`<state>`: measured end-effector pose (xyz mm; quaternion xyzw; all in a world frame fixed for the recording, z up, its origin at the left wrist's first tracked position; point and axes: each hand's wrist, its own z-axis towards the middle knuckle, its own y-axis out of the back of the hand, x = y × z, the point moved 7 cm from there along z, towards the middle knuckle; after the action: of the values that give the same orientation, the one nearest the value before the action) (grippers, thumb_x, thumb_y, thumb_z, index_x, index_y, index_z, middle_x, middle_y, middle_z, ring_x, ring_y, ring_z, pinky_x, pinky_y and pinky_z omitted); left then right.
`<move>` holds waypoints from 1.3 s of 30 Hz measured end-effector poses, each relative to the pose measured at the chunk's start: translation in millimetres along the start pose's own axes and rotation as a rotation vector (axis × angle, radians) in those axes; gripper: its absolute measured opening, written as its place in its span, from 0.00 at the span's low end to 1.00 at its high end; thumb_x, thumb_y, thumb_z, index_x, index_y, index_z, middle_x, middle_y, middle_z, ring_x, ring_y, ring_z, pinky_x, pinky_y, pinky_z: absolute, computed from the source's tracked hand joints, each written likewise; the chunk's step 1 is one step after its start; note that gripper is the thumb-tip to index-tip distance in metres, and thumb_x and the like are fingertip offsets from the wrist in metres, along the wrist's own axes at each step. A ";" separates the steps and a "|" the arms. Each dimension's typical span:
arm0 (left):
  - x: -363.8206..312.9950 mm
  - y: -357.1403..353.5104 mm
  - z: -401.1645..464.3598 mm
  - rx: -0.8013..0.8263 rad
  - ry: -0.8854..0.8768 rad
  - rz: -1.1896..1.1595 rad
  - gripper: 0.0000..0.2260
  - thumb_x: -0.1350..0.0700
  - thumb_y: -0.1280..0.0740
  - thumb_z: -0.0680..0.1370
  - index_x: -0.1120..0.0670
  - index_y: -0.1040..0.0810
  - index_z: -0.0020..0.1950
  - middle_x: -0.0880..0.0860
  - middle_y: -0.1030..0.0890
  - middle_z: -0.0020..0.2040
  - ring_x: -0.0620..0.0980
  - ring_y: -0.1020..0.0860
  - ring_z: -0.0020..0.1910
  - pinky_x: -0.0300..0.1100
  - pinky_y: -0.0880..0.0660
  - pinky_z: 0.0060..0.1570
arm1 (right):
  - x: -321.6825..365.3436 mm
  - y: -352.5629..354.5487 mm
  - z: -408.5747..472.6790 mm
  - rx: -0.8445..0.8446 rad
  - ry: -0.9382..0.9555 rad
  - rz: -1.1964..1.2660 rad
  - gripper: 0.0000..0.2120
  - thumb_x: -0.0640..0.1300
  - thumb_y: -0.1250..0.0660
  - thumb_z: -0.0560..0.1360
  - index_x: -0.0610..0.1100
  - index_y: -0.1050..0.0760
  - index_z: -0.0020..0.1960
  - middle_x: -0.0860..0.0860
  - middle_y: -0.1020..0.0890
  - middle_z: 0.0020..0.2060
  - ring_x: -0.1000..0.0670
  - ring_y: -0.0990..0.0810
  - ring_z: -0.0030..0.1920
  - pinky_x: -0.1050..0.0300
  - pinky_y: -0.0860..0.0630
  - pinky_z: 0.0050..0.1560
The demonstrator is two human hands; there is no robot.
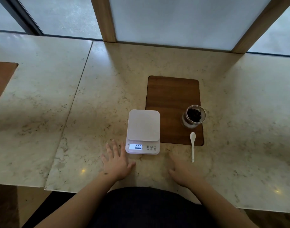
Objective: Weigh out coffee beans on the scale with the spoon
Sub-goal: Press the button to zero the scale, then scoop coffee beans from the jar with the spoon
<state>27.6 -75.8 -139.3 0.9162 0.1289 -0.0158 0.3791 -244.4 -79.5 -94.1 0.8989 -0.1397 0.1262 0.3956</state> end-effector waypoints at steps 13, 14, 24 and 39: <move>7.1 10.1 -4.1 -0.056 -0.032 0.052 0.49 0.25 0.42 0.72 0.43 0.67 0.80 0.57 0.71 0.79 0.64 0.69 0.77 0.68 0.54 0.75 | -86.8 59.5 29.2 -0.406 -0.383 0.276 0.08 0.49 0.35 0.75 0.45 0.29 0.41 0.49 0.22 0.34 0.51 0.24 0.32 0.58 0.37 0.27; 10.8 13.2 -3.4 -0.052 -0.046 0.071 0.50 0.23 0.42 0.70 0.41 0.68 0.79 0.56 0.72 0.79 0.64 0.69 0.77 0.68 0.54 0.75 | -87.4 56.6 30.8 -0.397 -0.380 0.268 0.09 0.49 0.35 0.75 0.46 0.28 0.39 0.50 0.22 0.33 0.51 0.24 0.32 0.58 0.35 0.27; 9.5 21.3 6.3 0.074 -0.061 0.102 0.57 0.22 0.38 0.66 0.40 0.80 0.71 0.58 0.81 0.72 0.68 0.78 0.69 0.75 0.59 0.71 | -77.8 51.8 19.6 -0.327 -0.349 0.205 0.17 0.48 0.44 0.80 0.46 0.34 0.33 0.50 0.27 0.27 0.51 0.29 0.26 0.56 0.35 0.27; 14.6 13.0 11.4 0.105 -0.051 0.074 0.59 0.20 0.38 0.64 0.38 0.85 0.66 0.57 0.84 0.70 0.68 0.82 0.66 0.76 0.62 0.68 | -31.7 152.9 -2.6 -0.534 -0.181 0.253 0.12 0.41 0.47 0.82 0.39 0.29 0.44 0.42 0.23 0.36 0.45 0.28 0.33 0.53 0.36 0.29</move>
<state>45.7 -89.3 -140.3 0.9382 0.0840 -0.0320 0.3343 -327.8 -171.8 0.2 0.7463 -0.3134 0.0525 0.5848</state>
